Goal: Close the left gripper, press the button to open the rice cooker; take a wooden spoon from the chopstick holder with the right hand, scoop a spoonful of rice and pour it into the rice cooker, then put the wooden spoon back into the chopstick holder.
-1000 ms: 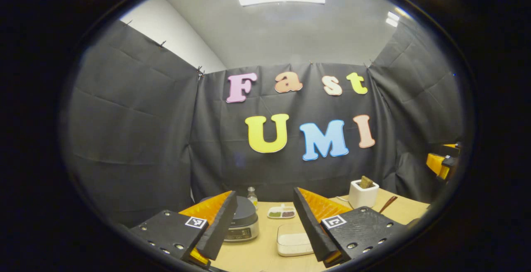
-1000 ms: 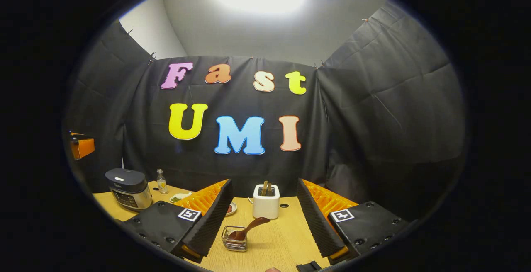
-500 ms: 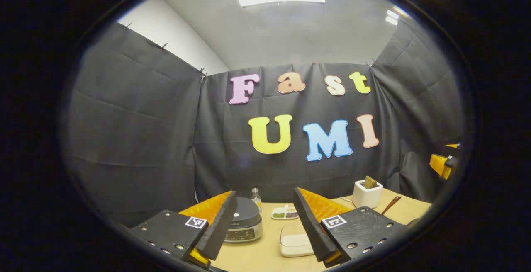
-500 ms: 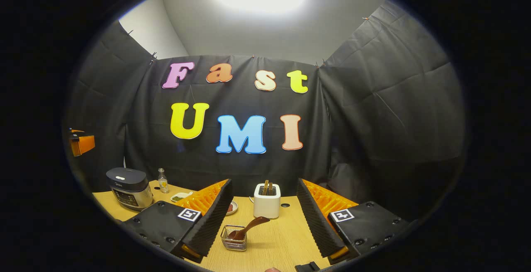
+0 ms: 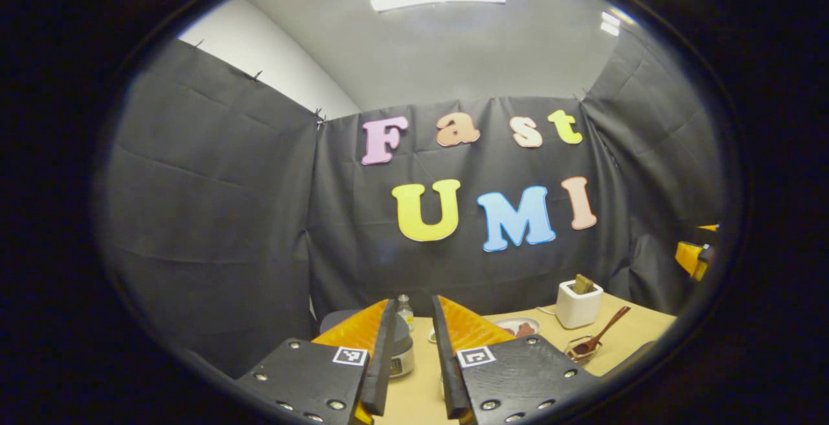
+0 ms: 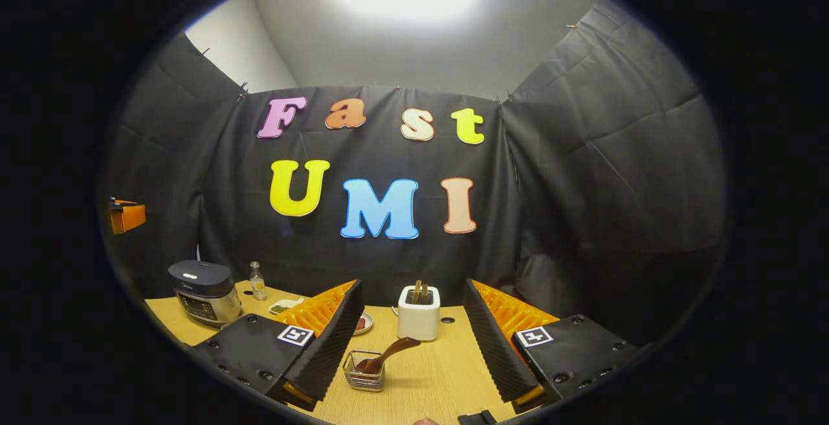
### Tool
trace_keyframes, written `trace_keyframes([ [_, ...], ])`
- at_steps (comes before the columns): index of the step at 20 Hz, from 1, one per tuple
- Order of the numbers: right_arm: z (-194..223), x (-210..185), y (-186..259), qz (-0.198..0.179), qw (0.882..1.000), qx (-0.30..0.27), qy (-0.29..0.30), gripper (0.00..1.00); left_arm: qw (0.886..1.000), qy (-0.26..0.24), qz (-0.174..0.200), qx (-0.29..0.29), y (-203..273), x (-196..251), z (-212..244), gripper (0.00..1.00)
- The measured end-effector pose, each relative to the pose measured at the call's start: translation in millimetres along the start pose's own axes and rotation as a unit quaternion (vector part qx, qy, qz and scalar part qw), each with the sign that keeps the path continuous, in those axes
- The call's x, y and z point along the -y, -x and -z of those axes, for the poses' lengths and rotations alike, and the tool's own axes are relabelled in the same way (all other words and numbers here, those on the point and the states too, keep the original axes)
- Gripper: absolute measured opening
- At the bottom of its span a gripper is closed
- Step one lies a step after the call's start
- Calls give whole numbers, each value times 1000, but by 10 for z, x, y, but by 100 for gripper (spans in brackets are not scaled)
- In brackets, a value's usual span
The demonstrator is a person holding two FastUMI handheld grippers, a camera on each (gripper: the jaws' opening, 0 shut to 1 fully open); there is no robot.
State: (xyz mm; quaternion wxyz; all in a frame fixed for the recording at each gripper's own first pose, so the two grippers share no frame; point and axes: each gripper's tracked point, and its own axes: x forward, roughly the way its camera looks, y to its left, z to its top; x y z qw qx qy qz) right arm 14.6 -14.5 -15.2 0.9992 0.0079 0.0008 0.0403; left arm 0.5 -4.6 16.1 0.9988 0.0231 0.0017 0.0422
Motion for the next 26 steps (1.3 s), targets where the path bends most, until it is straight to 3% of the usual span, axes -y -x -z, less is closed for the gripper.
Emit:
trace_keyframes([
  [1, -1, 19, -8, -3, 1000, 1, -1, 98, 1000, -1, -8, 2, 18, -36, -27, 35],
  [4, 26, 39, -34, -13, 1000, 1, -4, 98, 1000, -3, -25, 3, -1, -45, -46, 5],
  [8, 74, 58, -64, -27, 1000, 1, -9, 98, 1000, -3, -16, 4, -105, -48, -97, 0],
  [12, 81, 51, -86, -22, 1000, -1, -15, 98, 1000, -3, -12, -1, -404, -271, -110, 3],
  [18, 83, -7, -187, 27, 1000, -1, -16, 98, 1000, 22, 7, -8, -1064, -583, 73, 0],
  [26, 105, -289, -306, 67, 998, -6, 8, 98, 997, 37, 15, -58, -1828, -1157, 781, 1],
])
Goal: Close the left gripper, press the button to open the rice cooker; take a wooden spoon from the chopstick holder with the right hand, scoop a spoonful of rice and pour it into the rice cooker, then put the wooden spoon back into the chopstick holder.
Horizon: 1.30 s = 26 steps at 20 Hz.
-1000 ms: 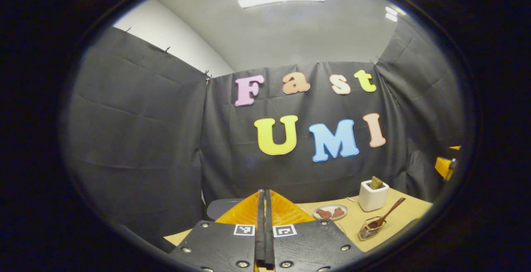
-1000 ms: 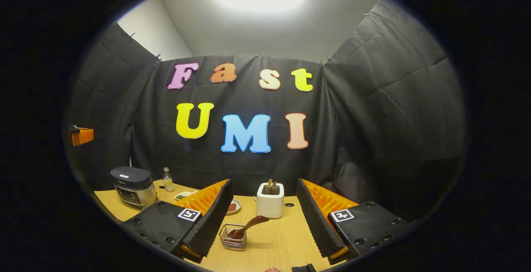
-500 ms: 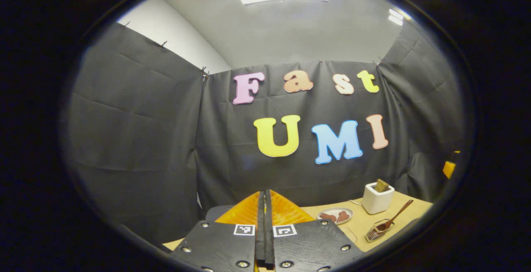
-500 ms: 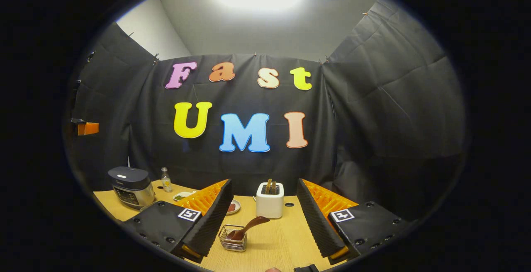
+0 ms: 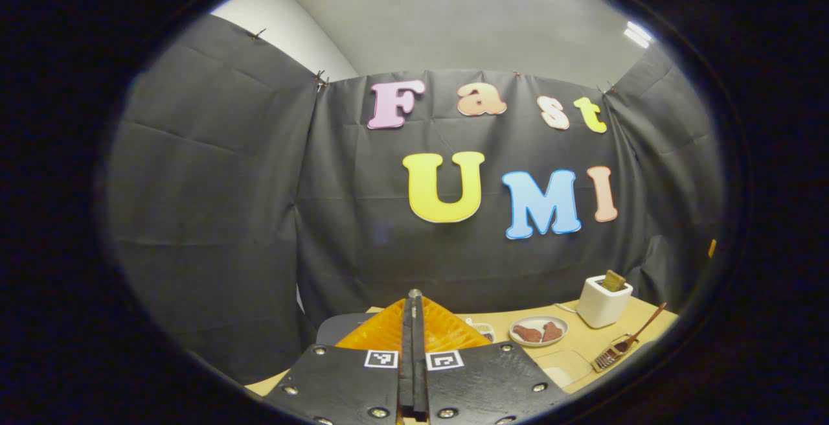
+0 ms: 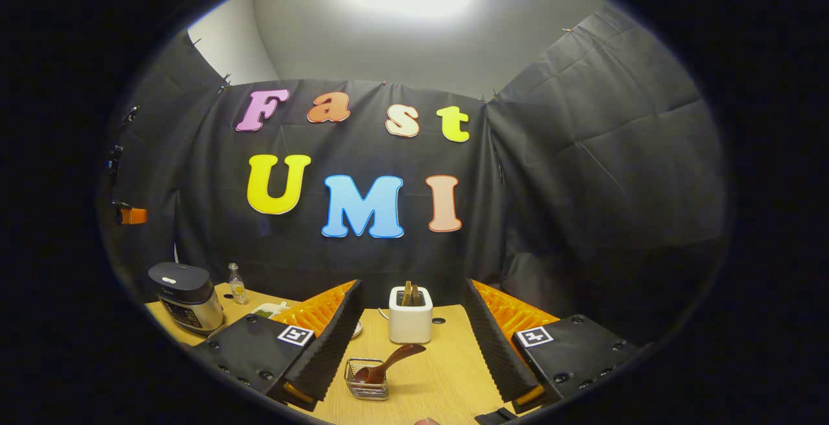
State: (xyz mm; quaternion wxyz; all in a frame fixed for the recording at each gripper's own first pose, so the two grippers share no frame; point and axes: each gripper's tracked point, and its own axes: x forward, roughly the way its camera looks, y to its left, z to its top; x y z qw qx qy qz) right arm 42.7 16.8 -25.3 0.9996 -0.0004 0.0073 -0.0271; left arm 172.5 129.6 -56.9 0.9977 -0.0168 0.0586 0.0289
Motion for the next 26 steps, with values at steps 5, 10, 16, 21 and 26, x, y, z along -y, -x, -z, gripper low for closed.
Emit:
trace_keyframes([
  [5, 70, -146, -2, 20, 1000, -12, 6, 97, 999, 10, 13, -39, -364, -189, 448, 0],
  [10, 109, -248, 28, 33, 999, -20, 16, 97, 996, 19, 21, -88, -625, -273, 1006, 0],
  [16, 104, -325, 40, 37, 999, -25, 31, 98, 991, 19, 21, -128, -736, -327, 1547, 1],
  [21, 79, -357, 51, 34, 998, -25, 40, 98, 987, 24, 19, -155, -693, -308, 1836, 1],
  [26, 77, -355, 58, 29, 998, -27, 44, 97, 987, 33, 14, -154, -648, -321, 1948, 2],
])
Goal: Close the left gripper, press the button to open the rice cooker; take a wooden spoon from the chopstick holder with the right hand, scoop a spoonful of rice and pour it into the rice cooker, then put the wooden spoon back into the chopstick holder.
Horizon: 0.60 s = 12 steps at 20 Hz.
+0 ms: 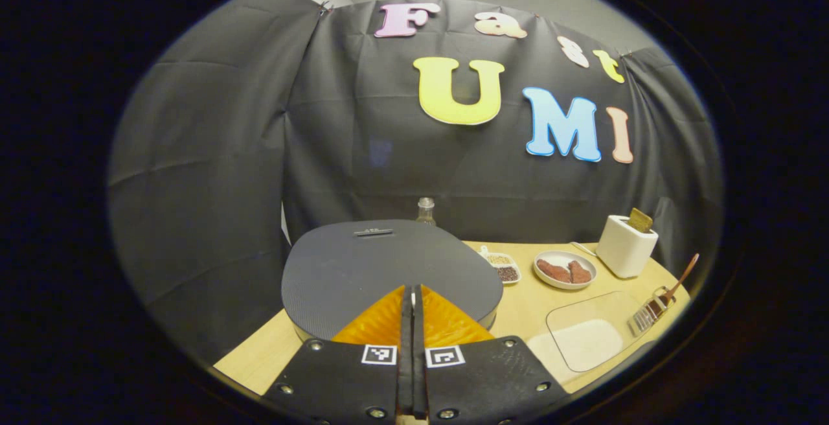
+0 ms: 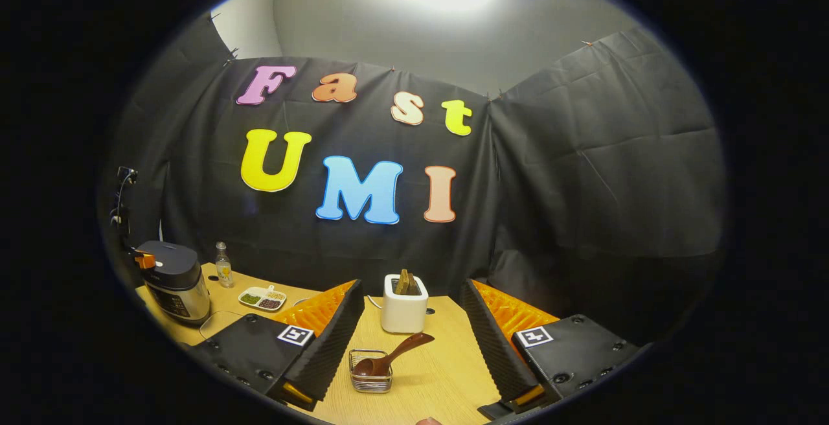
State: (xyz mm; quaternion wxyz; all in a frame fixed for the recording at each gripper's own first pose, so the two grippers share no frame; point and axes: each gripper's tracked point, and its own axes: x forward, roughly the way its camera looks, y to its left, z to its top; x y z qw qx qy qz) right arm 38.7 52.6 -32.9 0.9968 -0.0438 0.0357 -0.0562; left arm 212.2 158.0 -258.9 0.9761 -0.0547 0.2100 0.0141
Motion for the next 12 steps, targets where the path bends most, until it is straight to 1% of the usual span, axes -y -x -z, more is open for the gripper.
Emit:
trace_keyframes([
  [1, 1, -10, -10, -2, 1000, -1, 0, 98, 1000, 6, 2, -2, -6, 8, 17, 2],
  [2, 7, -24, -6, -5, 1000, -2, -1, 98, 1000, 13, 4, -12, -22, 8, 51, 6],
  [3, 12, -46, -17, -8, 1000, -3, -2, 98, 1000, 16, 6, -14, 3, 5, 41, 6],
  [4, 8, -68, -13, -12, 1000, -3, -4, 98, 999, 18, 8, -25, -23, 13, 71, 2],
  [8, -34, -134, 0, -26, 1000, 6, -12, 98, 999, 17, 3, -51, -55, 4, 79, 2],
  [9, -41, -146, -4, -30, 999, 8, -15, 97, 998, 34, 2, -56, -46, 6, 63, 2],
  [10, -66, -152, 4, -33, 999, 11, -19, 97, 998, 44, 5, -53, -44, 11, 27, 3],
  [11, -83, -137, 4, -35, 999, 15, -20, 97, 998, 43, 7, -48, -26, -11, 8, 2],
  [12, -105, -120, 14, -37, 999, 18, -22, 97, 999, 32, 7, -42, -22, -13, -22, 2],
])
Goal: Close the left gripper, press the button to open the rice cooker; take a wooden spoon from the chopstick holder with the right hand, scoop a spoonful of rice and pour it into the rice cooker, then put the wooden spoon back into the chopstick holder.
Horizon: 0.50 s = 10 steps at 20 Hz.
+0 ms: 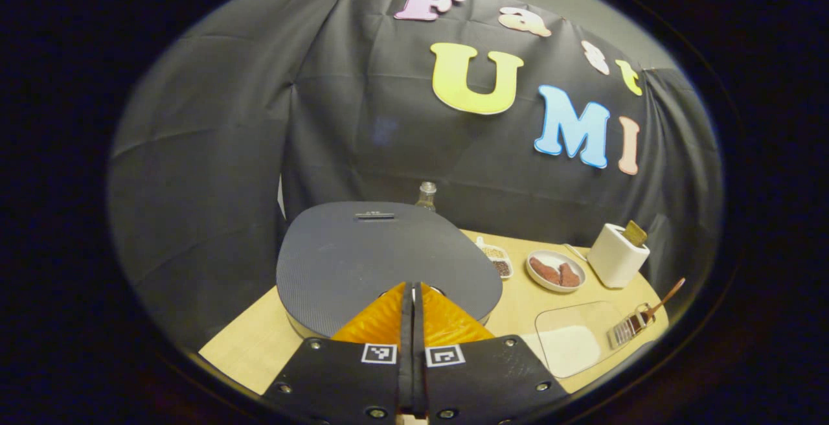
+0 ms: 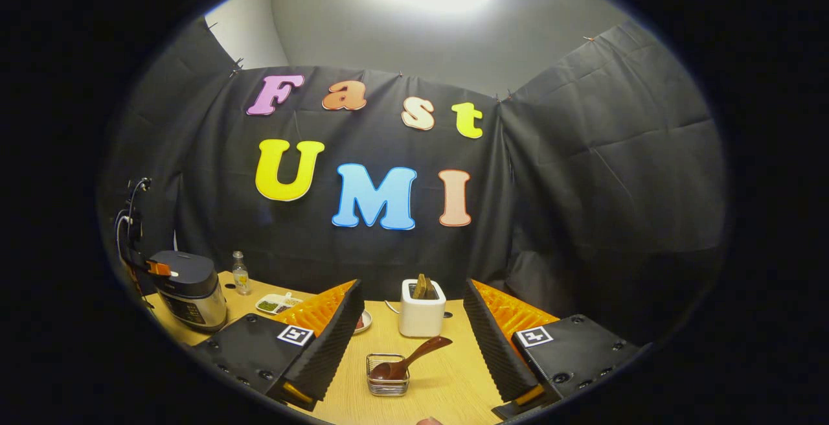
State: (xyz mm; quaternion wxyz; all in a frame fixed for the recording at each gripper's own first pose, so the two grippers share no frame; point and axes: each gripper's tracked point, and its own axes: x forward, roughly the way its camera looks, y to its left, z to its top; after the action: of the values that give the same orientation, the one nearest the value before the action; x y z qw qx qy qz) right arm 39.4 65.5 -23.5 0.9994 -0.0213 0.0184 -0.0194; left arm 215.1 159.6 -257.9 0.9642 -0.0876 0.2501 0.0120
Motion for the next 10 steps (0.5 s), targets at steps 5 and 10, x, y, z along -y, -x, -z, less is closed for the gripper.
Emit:
trace_keyframes([
  [5, -60, 88, 4, -8, 1000, 9, -5, 98, 996, -44, -25, 69, 150, 98, -590, 2],
  [10, -100, 140, -33, -20, 1000, 14, -8, 97, 989, -39, -44, 137, 408, 94, -1194, 2],
])
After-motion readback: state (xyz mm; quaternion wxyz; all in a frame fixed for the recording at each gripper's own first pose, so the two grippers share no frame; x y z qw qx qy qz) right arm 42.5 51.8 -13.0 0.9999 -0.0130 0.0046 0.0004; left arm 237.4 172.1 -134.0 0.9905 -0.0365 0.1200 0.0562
